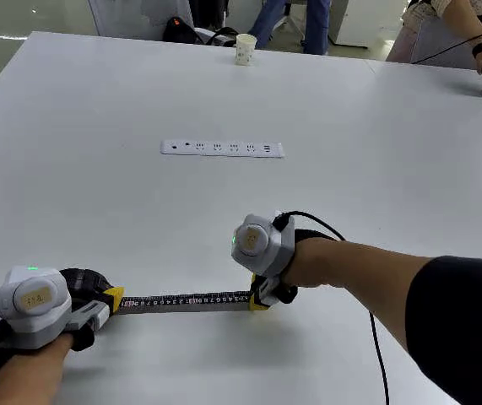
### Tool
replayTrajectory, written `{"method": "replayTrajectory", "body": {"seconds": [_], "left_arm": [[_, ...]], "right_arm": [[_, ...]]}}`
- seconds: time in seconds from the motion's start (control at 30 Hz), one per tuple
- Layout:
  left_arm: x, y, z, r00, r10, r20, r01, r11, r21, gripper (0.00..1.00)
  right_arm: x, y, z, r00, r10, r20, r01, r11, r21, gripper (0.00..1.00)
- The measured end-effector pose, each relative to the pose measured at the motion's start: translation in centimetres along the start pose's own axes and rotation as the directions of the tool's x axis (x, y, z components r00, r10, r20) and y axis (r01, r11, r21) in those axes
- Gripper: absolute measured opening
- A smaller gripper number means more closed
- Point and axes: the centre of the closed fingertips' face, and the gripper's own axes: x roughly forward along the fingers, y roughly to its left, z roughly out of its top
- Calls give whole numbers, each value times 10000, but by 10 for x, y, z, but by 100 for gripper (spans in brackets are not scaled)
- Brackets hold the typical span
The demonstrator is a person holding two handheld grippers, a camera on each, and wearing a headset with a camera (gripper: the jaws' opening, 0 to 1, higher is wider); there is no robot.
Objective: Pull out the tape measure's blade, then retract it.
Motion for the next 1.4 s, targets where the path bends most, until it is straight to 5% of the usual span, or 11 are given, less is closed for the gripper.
{"method": "replayTrajectory", "body": {"seconds": [1.4], "left_arm": [[1,3,2,9999,-82,-113,81,9999,-94,64]], "right_arm": [[4,2,12,10000,-10,-63,10,10000,-22,10]]}}
